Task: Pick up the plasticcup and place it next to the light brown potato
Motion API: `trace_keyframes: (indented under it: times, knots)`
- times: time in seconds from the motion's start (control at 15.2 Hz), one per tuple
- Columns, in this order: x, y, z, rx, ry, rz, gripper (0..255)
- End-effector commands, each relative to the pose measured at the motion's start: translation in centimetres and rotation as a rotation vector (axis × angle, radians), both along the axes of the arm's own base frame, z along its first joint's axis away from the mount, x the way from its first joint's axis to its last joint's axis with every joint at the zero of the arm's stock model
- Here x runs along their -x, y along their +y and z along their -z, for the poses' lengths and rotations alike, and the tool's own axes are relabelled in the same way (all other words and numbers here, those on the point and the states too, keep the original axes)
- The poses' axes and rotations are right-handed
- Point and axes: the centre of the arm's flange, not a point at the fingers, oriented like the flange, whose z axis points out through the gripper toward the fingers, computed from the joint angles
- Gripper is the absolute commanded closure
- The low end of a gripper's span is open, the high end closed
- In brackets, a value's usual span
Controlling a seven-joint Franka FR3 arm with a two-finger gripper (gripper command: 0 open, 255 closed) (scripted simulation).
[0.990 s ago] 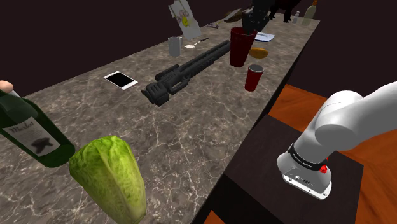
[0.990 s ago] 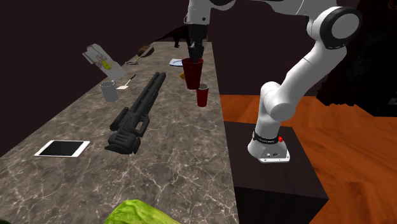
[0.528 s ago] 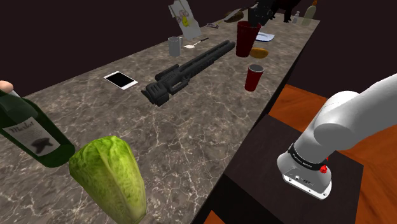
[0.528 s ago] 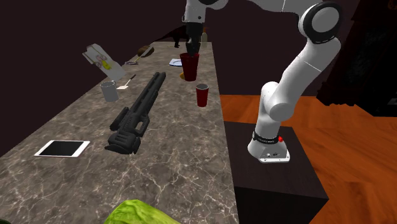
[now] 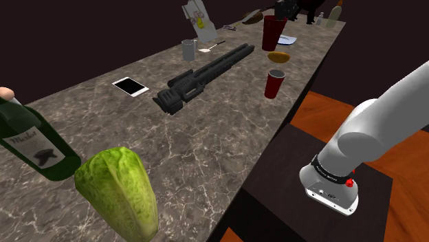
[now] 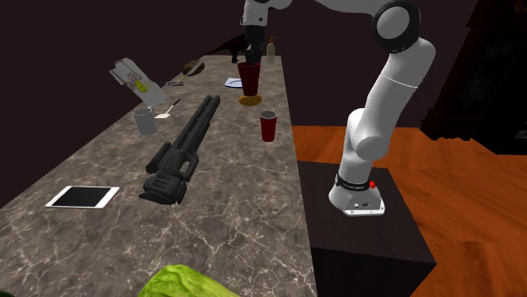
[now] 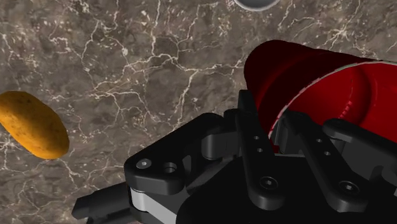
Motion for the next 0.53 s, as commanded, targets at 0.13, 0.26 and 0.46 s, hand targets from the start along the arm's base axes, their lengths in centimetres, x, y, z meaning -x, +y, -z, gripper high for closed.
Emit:
trace_keyframes:
  times: [0.13, 0.26, 0.46]
  knots:
    - [-1.7, -5.1, 0.1, 0.001, -0.001, -0.001, 255]
    - [-2.5, -7.7, 0.1, 0.001, -0.001, -0.001, 255]
    - [-3.3, -10.3, 0.1, 0.001, -0.001, -0.001, 255]
